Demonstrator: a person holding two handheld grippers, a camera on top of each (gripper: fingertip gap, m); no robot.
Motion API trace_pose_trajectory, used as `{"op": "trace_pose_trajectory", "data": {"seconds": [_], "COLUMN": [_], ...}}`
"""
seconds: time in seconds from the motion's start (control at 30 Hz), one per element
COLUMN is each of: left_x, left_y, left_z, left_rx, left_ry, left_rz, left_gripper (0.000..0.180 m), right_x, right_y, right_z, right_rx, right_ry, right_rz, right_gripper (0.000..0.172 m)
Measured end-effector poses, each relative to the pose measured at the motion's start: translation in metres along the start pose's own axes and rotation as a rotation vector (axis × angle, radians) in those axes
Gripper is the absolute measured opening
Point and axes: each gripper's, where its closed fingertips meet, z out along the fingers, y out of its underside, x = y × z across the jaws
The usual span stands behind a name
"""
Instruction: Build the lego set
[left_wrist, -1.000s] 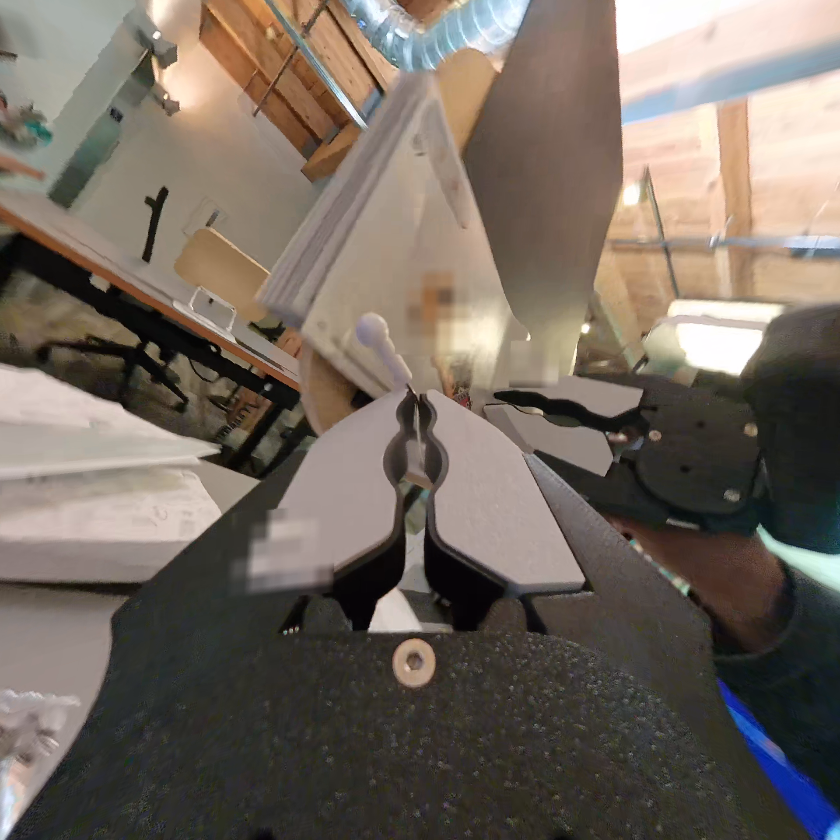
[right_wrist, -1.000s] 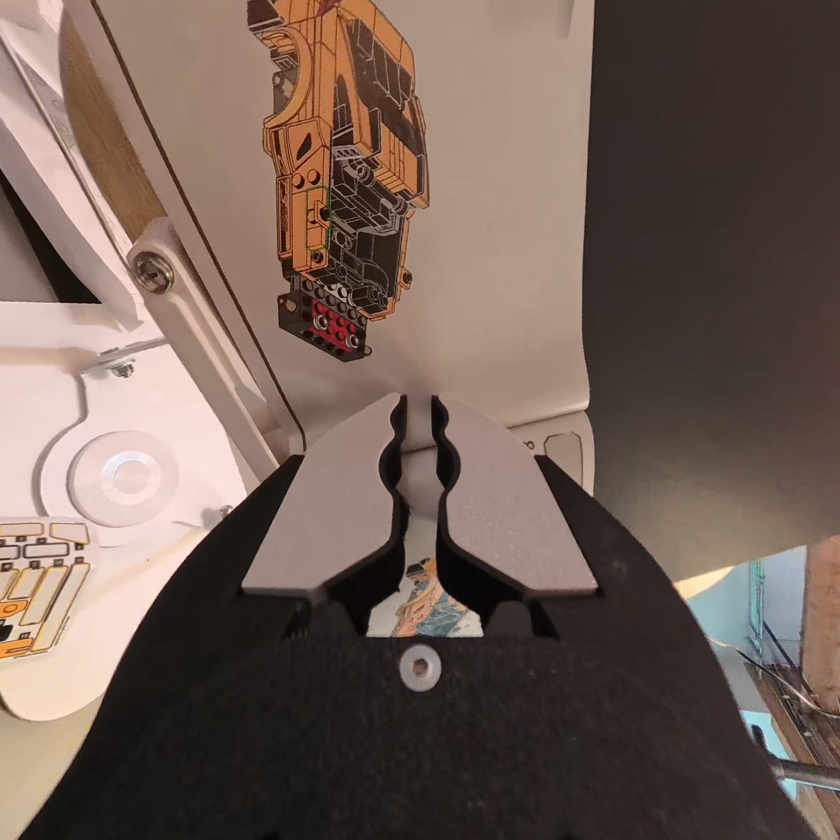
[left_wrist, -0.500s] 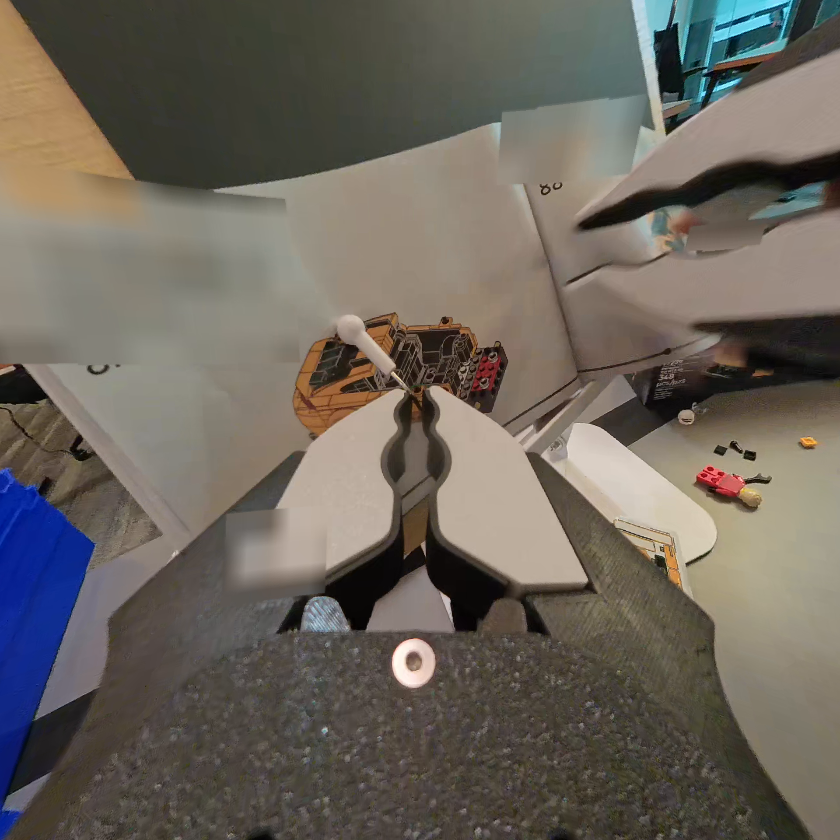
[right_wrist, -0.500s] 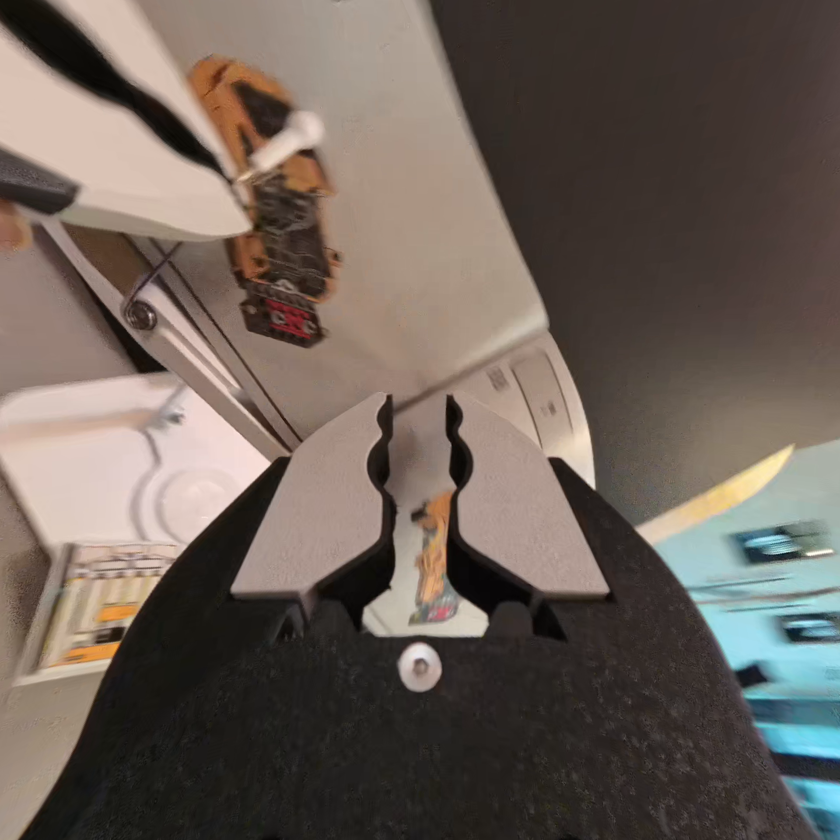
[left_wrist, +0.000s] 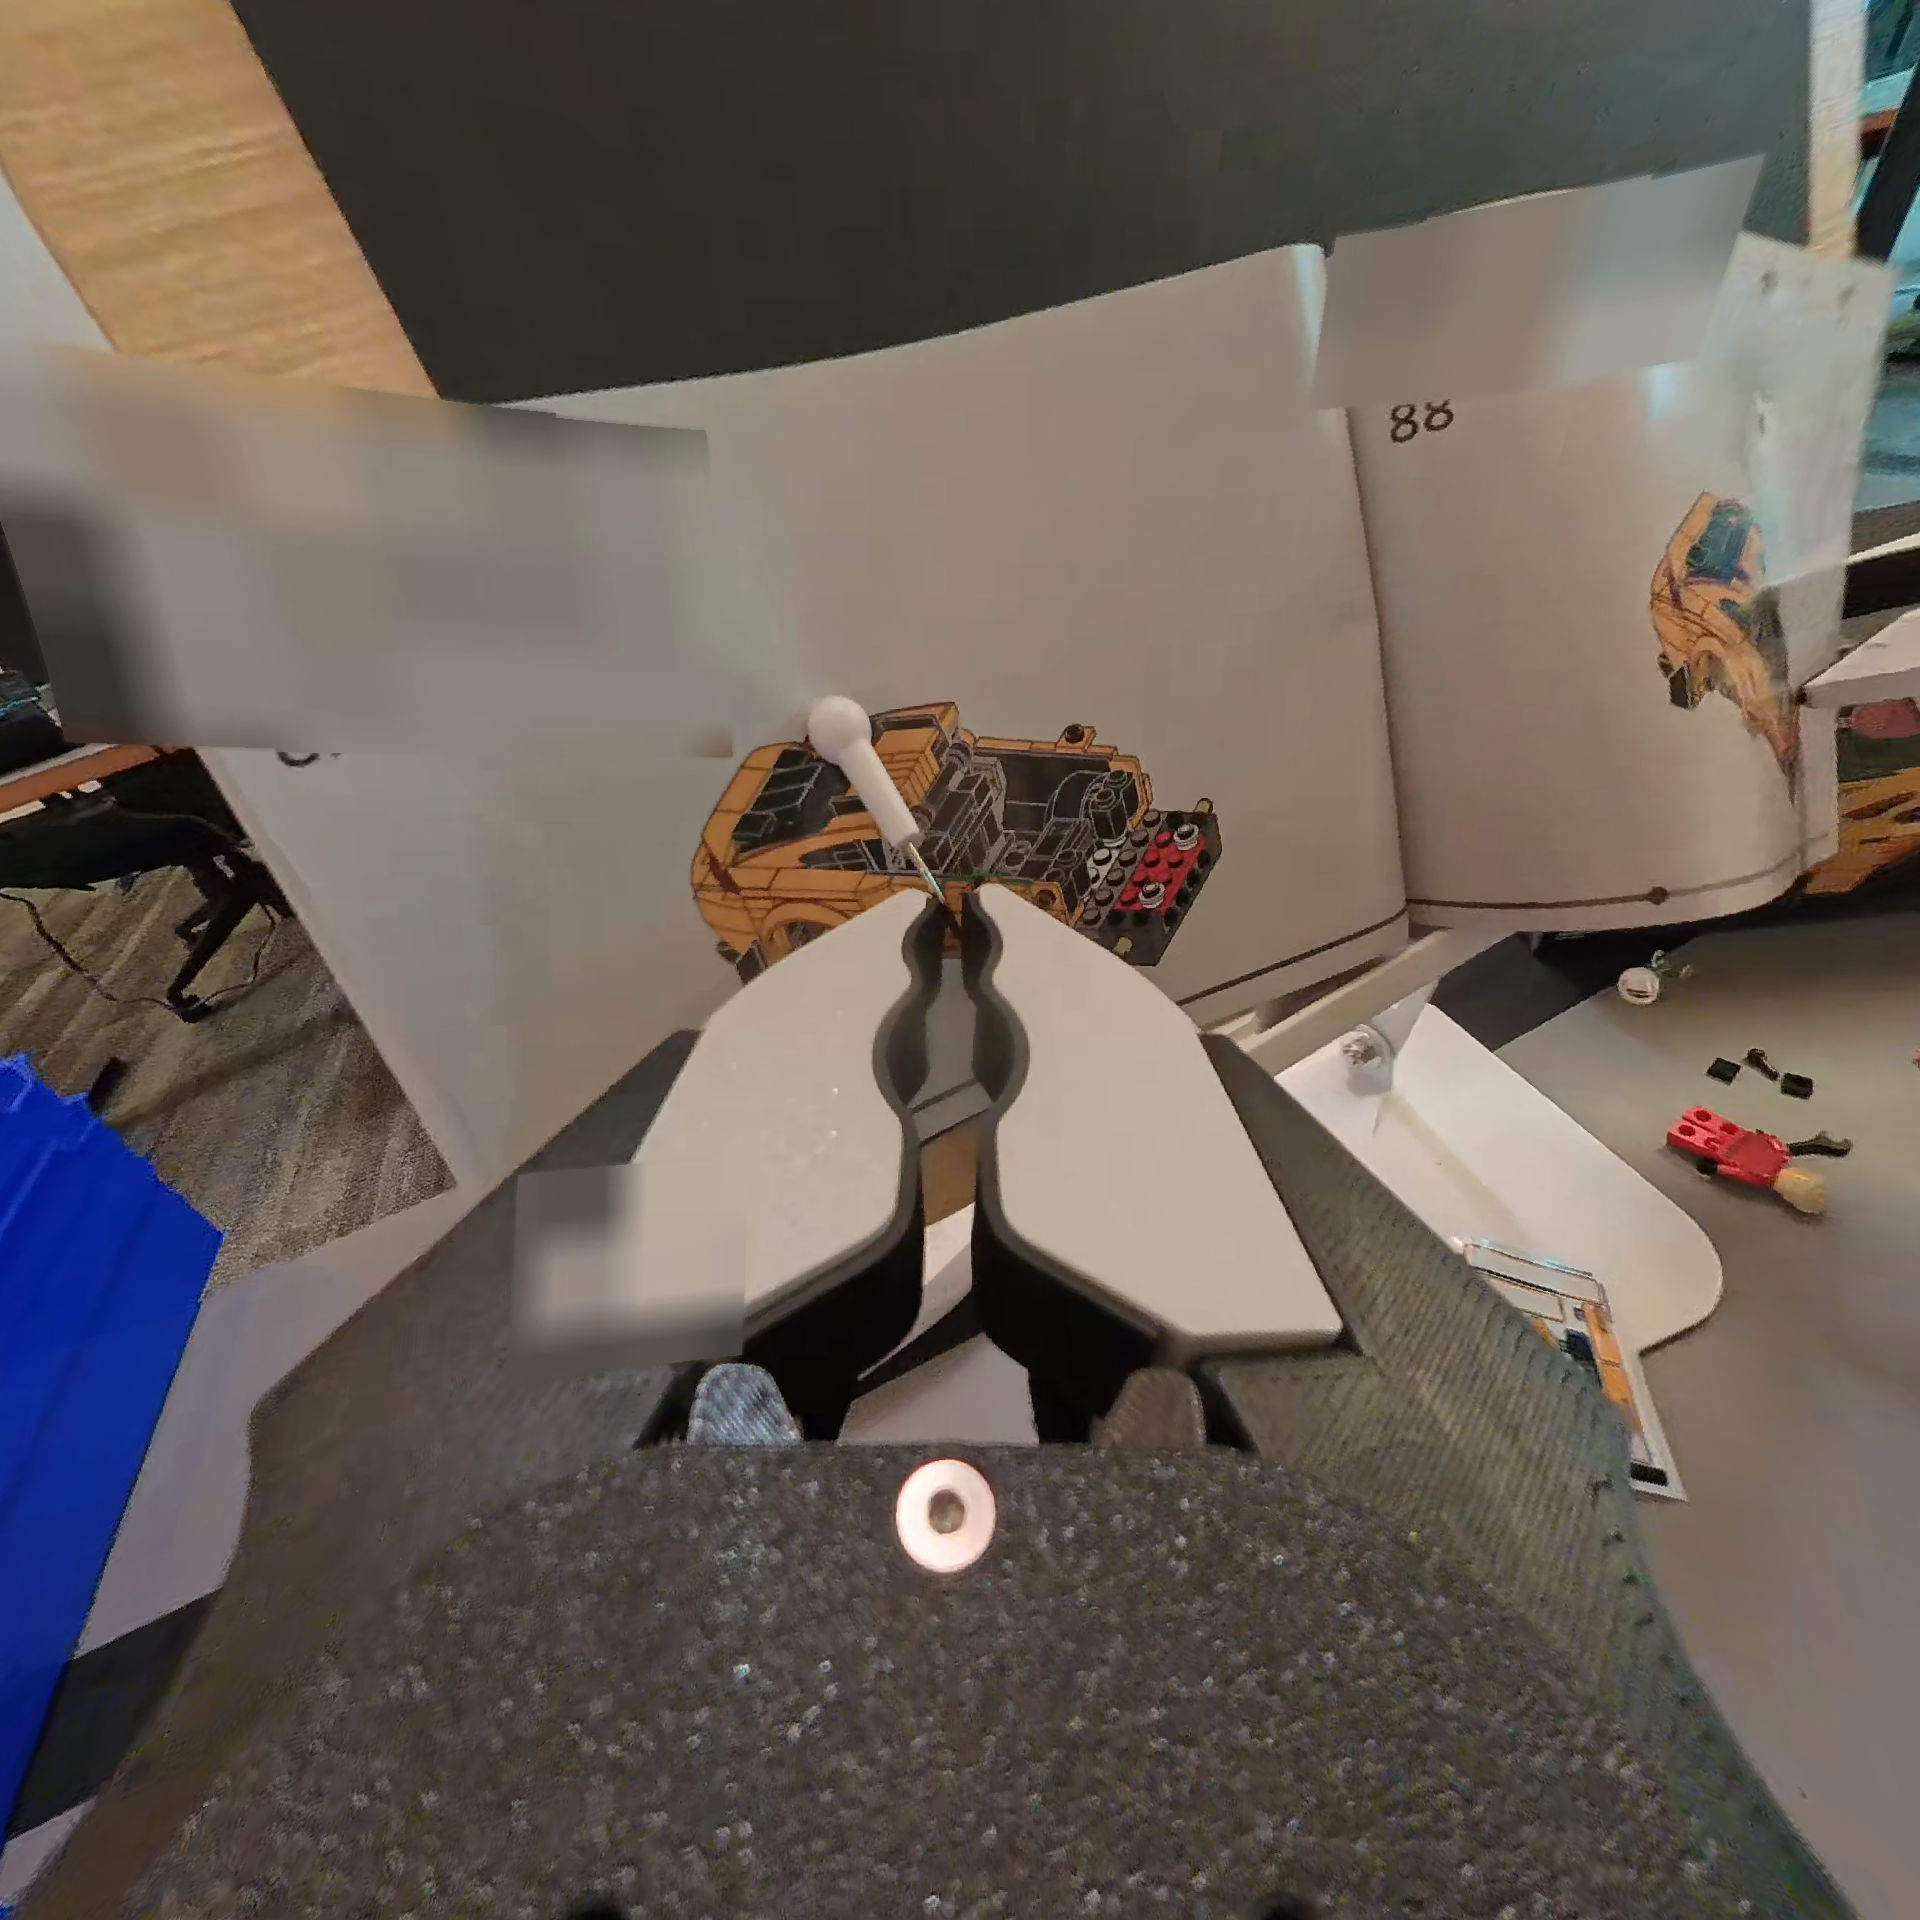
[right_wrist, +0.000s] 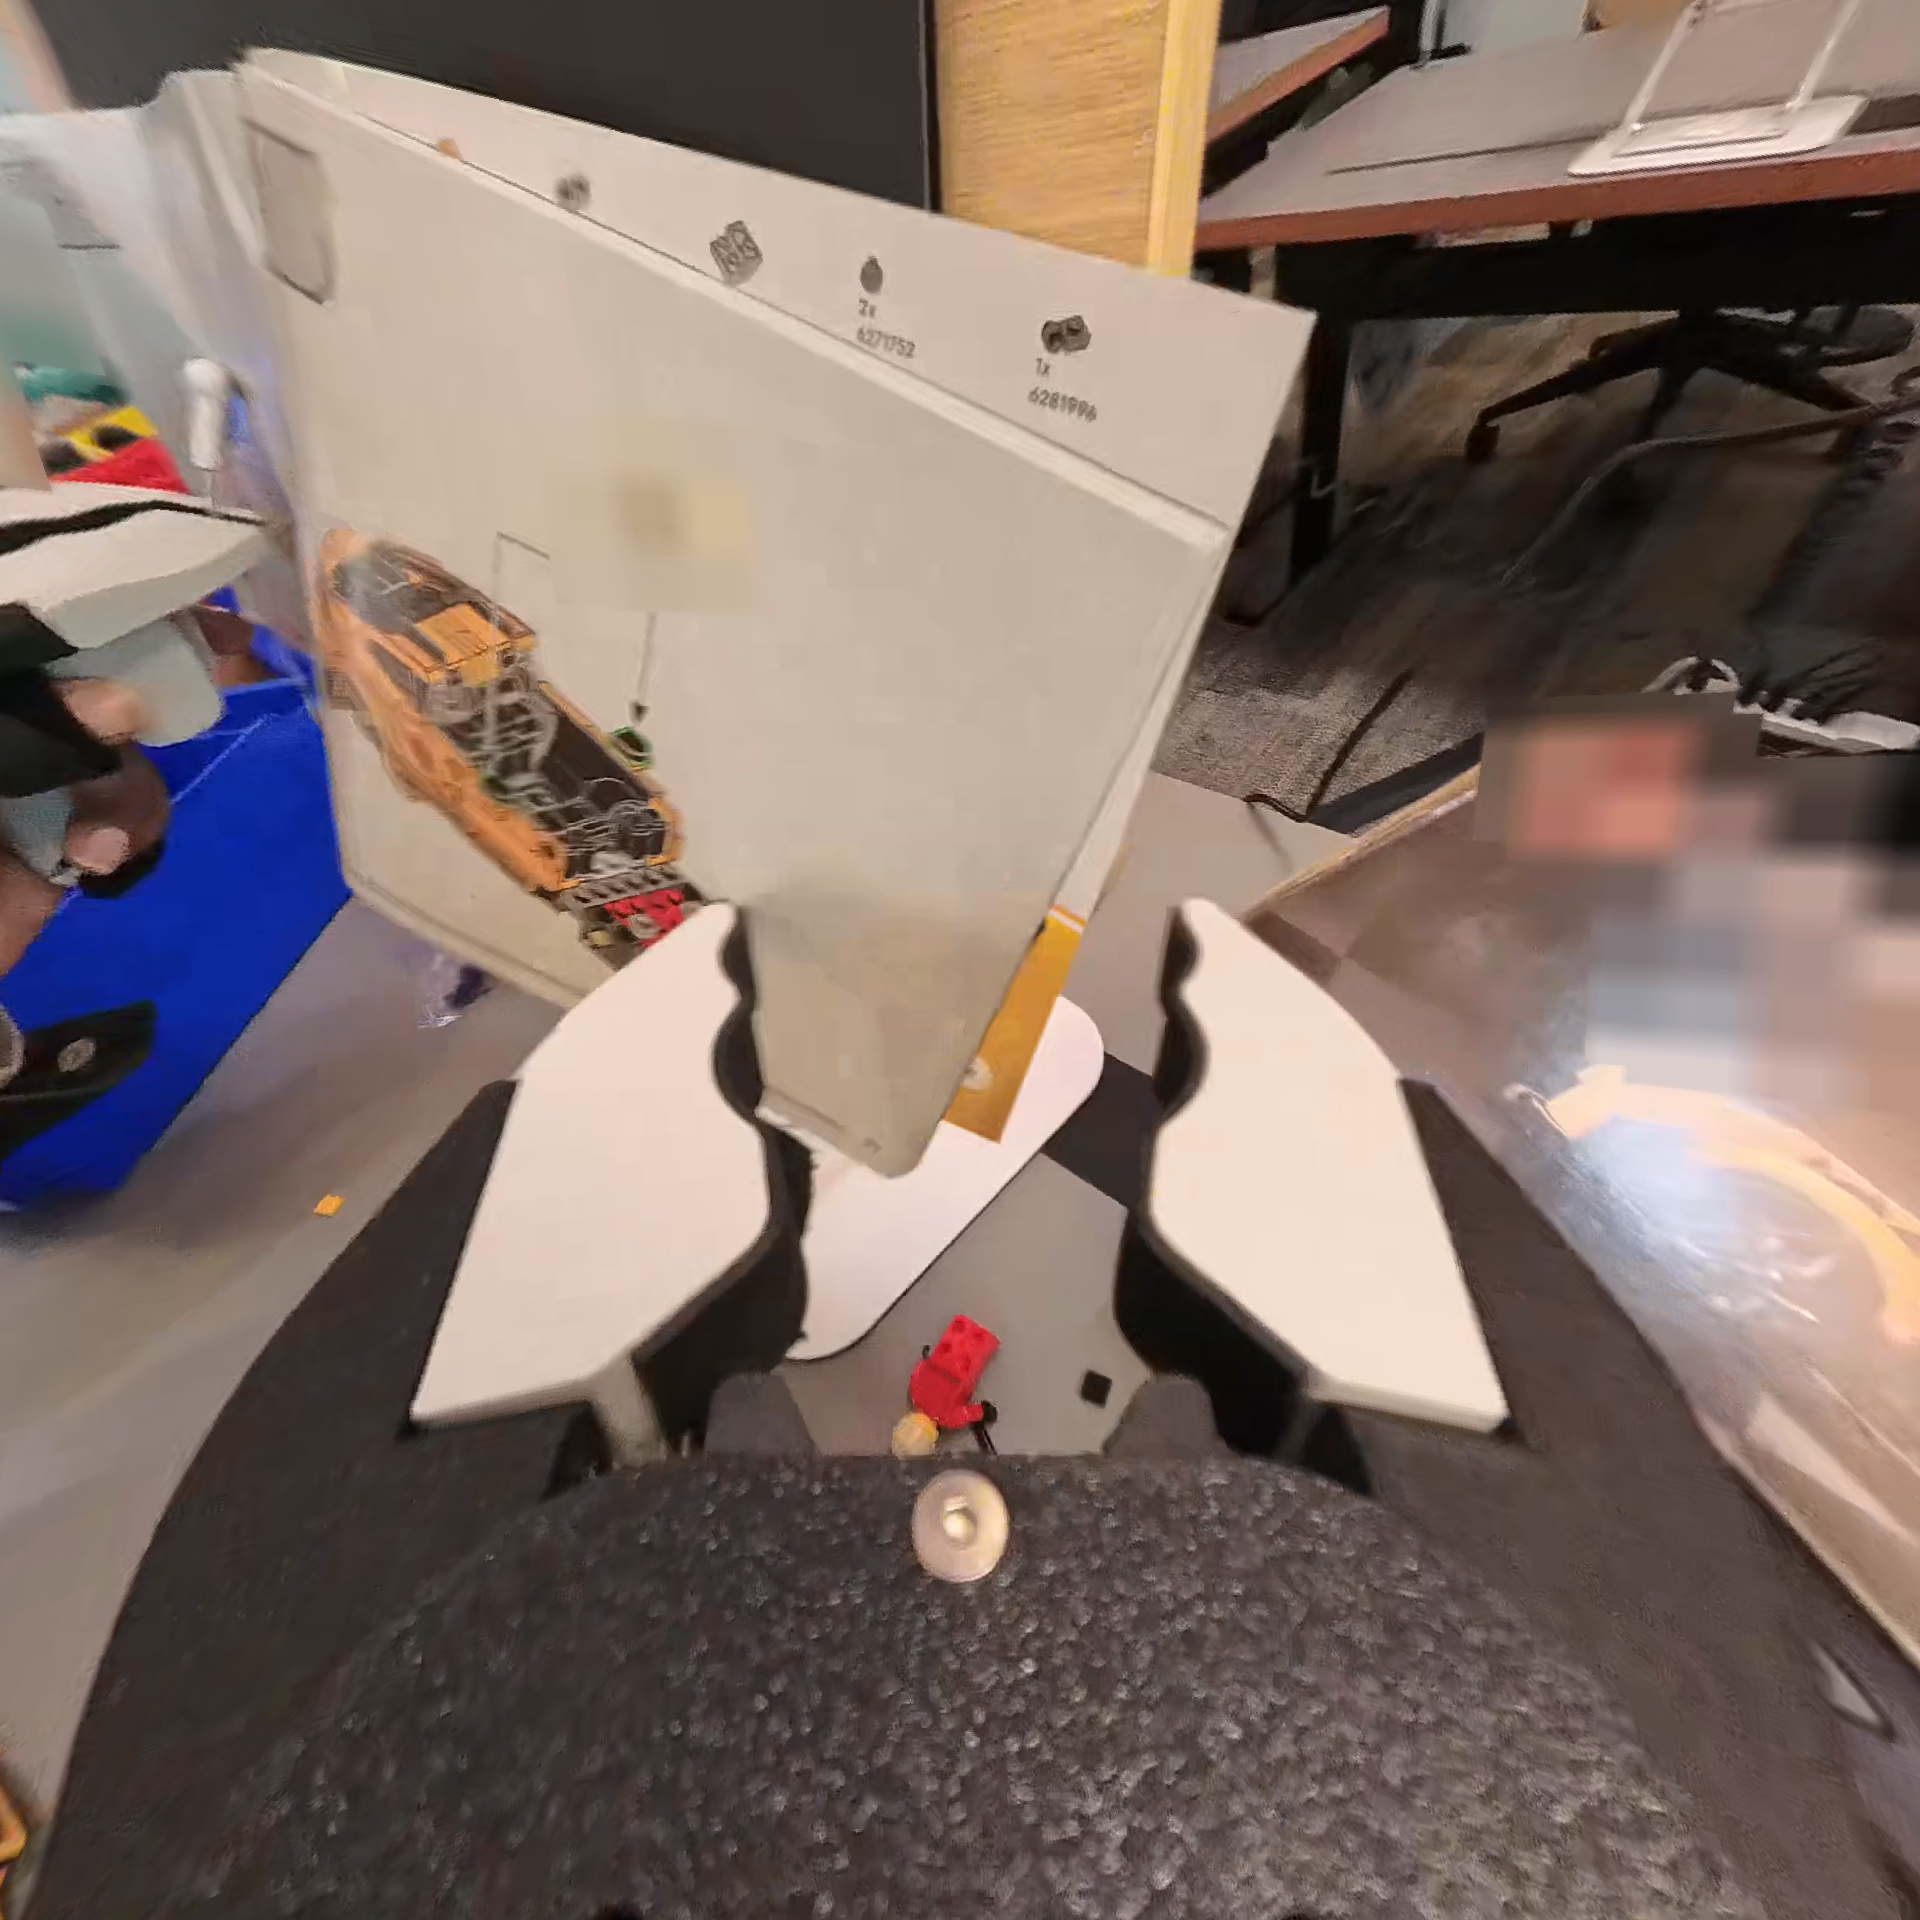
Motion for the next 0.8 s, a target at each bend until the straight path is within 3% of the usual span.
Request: {"op": "trace_pose_trajectory", "data": {"seconds": [0.07,0.2,0.27,0.33,0.4,0.6,0.7,0.8], "left_x": [-0.002,0.0,0.002,-0.002,0.011,0.132,0.143,0.14], "left_y": [0.0,-0.001,-0.004,-0.014,-0.028,-0.041,-0.036,-0.033], "left_z": [0.003,-0.001,-0.009,-0.024,-0.037,0.002,0.043,0.061], "left_rx": [-0.013,-0.027,-0.016,0.049,0.124,0.051,-0.067,-0.131], "left_ry": [0.004,0.05,0.048,-0.038,-0.085,0.171,0.176,0.194], "left_rz": [0.013,0.014,-0.018,-0.013,0.074,0.429,0.498,0.469], "left_gripper": [0.003,0.006,0.017,0.017,0.011,0.003,0.001,0.0], "right_x": [-0.001,0.006,0.008,0.009,0.009,0.01,0.009,0.02], "right_y": [-0.006,-0.022,-0.026,-0.035,-0.048,-0.07,-0.07,-0.067], "right_z": [-0.002,-0.02,-0.024,-0.028,-0.032,-0.029,-0.029,-0.041], "right_rx": [0.033,0.077,0.059,0.06,0.061,0.026,0.028,0.053], "right_ry": [-0.02,0.025,0.033,0.056,0.069,0.121,0.122,0.193], "right_rz": [-0.014,-0.03,-0.081,-0.155,-0.199,-0.308,-0.292,-0.273], "right_gripper": [0.051,0.027,0.02,0.013,0.011,0.012,0.013,0.025]}}
